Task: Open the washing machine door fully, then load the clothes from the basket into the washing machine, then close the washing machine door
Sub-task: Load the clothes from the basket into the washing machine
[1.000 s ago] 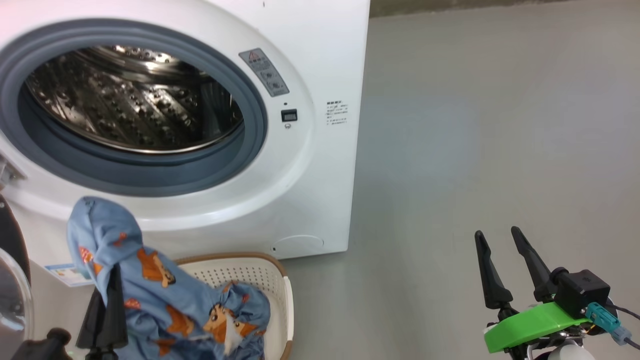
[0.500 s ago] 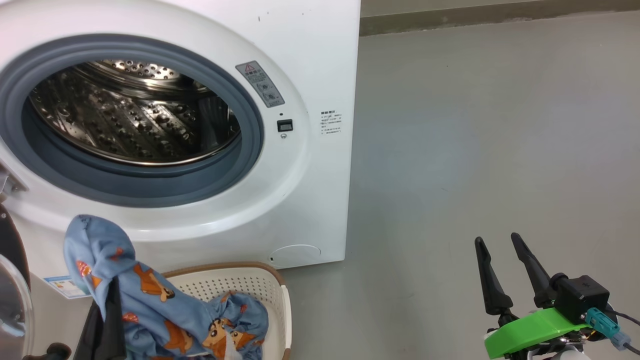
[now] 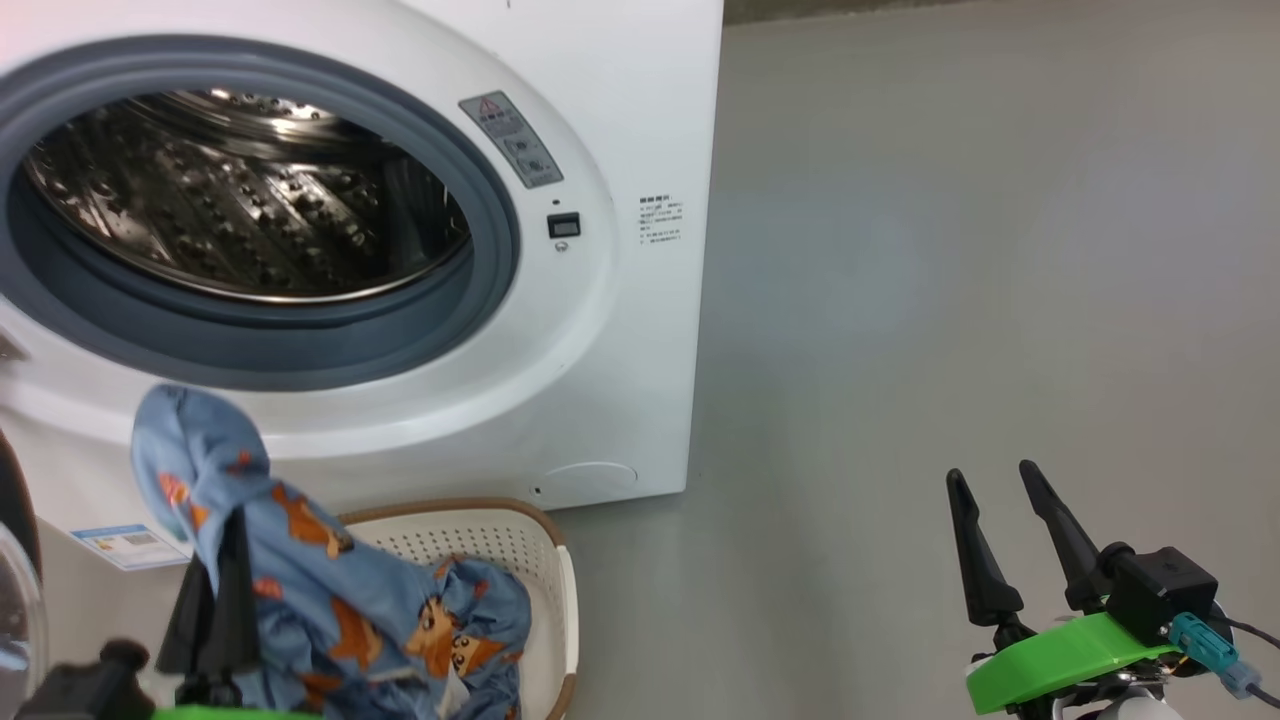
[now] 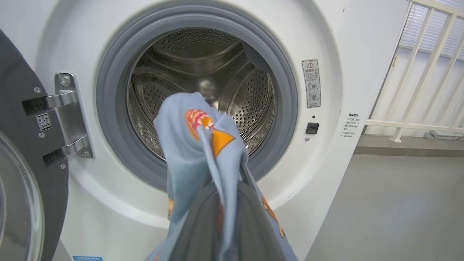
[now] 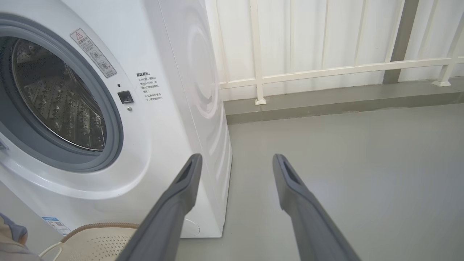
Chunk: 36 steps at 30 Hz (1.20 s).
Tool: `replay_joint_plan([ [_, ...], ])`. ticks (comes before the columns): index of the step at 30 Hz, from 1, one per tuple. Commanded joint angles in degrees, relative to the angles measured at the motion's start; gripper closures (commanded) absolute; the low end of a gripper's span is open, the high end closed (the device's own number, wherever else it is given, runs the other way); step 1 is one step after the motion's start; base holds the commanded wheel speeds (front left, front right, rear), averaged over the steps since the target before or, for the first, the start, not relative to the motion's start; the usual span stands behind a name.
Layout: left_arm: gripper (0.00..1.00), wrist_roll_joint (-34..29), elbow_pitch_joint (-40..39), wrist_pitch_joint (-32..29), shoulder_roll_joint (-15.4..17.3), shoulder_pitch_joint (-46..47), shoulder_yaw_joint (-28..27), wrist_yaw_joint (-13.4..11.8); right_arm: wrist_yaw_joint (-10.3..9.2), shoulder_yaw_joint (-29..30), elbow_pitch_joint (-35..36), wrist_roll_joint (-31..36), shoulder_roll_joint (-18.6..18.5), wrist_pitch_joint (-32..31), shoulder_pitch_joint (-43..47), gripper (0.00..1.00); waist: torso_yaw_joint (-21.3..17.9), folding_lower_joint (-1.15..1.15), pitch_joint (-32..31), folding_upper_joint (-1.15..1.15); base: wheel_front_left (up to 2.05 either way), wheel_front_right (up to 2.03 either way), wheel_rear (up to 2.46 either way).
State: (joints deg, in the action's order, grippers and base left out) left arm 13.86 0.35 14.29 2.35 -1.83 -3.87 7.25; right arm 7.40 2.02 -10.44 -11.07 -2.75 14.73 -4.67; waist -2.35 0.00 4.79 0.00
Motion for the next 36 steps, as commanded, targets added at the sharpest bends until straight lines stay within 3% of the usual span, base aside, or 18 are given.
replay_joint_plan([
  [1, 1.00, 0.3, -1.1, 0.7, 0.5, 3.1, -1.6, 0.0, 0.09, -1.8, 1.6, -0.3, -0.1, 0.3, -1.3, 0.00, -0.4, 0.00, 1.0, 0.00, 0.00, 0.00, 0.00],
  [13, 1.00, -0.9, 5.9, 0.7, 1.8, 17.4, -2.5, 0.2, 0.09, -2.6, 2.2, -0.6, -0.1, 0.3, -3.9, 0.00, -3.3, 0.00, 8.1, 0.00, 0.00, 0.00, 0.00],
  [25, 1.00, 0.9, 13.9, 0.7, 8.5, 33.8, -3.3, 0.2, 0.09, -3.3, 3.9, -1.4, -0.1, 0.3, -7.2, 0.00, -5.7, 0.00, 18.1, 0.00, 0.00, 0.00, 0.00],
  [36, 1.00, 4.5, 25.7, 0.7, 14.5, 52.4, 1.4, 0.2, 0.09, -4.5, 5.2, -2.9, -0.1, 0.3, -11.2, 0.00, -6.3, 0.00, 29.3, 0.00, 0.00, 0.00, 0.00],
])
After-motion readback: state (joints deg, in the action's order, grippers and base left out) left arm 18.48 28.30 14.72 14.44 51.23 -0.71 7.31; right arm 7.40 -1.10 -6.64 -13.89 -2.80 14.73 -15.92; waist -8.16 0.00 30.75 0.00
